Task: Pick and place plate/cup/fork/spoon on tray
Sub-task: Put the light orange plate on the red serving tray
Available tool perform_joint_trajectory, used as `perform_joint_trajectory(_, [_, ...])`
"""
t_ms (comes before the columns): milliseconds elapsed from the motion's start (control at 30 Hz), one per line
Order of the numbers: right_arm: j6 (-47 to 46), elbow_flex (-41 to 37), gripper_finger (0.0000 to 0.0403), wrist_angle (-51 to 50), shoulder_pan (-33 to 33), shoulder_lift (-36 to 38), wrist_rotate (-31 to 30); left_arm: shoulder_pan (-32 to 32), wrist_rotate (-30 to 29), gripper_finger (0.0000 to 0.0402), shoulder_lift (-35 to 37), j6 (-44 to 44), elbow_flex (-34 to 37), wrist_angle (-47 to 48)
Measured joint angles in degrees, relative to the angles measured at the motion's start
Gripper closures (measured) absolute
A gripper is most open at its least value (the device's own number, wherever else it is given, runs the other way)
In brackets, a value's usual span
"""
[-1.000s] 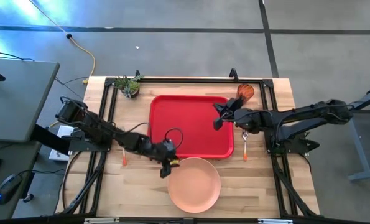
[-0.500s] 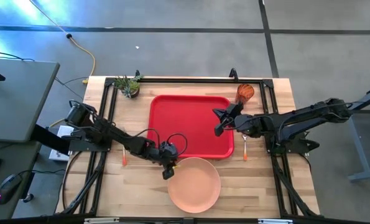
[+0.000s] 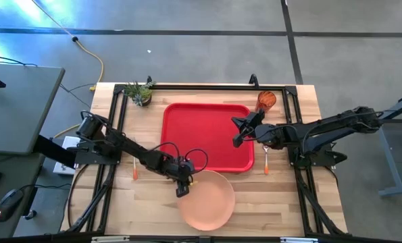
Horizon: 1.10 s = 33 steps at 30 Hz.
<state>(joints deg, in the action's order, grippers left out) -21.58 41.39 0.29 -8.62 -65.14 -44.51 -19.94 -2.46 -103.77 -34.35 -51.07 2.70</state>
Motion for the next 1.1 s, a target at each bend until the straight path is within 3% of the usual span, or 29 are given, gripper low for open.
perform_joint_trajectory(233, [1.72, 0.07, 0.0402, -0.31, -0.01, 0.00, 0.07, 0.40, 0.51, 0.0390, 2.36, 0.11, 0.00, -0.77])
perform_joint_trajectory(400, [4.98, 1.37, 0.0402, -1.38, -0.07, 0.00, 0.21, 1.14, 0.56, 0.0388, 6.58, 1.96, 0.08, -0.15])
perform_joint_trajectory(600, [7.00, 2.80, 0.0402, -2.46, -0.47, 0.00, 5.84, 2.65, 0.35, 0.0396, 14.39, 6.69, 0.13, 1.18])
perform_joint_trajectory(767, [6.58, 5.77, 0.0402, -4.07, -1.49, 0.19, 7.80, 6.14, -4.37, 0.0396, 19.75, 9.17, 0.13, 2.51])
perform_joint_trajectory(967, [17.38, 8.32, 0.0402, 8.89, -8.69, 0.92, 16.14, 14.06, -12.98, 0.0396, 22.49, 14.74, 0.04, 2.37])
perform_joint_trajectory(1100, [24.77, 8.33, 0.0402, 12.24, -14.34, 1.21, 11.32, 21.99, -13.29, 0.0396, 21.97, 15.17, 0.04, 0.99])
